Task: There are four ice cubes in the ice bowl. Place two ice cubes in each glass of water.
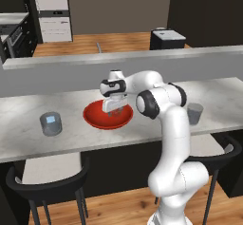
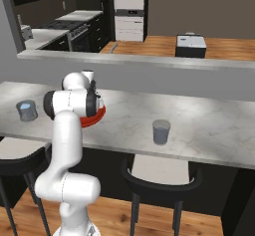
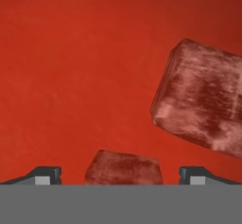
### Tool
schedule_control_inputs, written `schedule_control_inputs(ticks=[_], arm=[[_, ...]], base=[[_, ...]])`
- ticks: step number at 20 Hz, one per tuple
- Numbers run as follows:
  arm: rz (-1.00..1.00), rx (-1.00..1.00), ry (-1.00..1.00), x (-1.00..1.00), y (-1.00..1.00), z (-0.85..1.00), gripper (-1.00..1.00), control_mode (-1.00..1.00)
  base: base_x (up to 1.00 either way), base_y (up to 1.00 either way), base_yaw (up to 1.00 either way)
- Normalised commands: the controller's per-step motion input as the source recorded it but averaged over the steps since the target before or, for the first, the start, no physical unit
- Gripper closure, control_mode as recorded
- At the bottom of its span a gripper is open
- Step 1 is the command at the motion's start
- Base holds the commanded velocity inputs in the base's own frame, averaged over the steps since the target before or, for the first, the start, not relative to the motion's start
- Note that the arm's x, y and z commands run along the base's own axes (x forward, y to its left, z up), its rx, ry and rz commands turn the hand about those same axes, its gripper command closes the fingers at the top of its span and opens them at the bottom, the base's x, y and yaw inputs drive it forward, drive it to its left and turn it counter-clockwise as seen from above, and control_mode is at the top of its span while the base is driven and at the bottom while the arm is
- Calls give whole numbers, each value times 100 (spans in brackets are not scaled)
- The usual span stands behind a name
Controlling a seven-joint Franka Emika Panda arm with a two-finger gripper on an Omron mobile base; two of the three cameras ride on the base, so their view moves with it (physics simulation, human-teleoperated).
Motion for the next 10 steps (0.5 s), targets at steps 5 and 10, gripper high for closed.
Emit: schedule_control_inputs(ticks=[5, 10], arm=[[0, -4, 1, 5, 0, 0, -100, -100], [0, -5, 0, 1, 0, -6, -100, -100]], base=[[0, 0, 0], [0, 0, 0]])
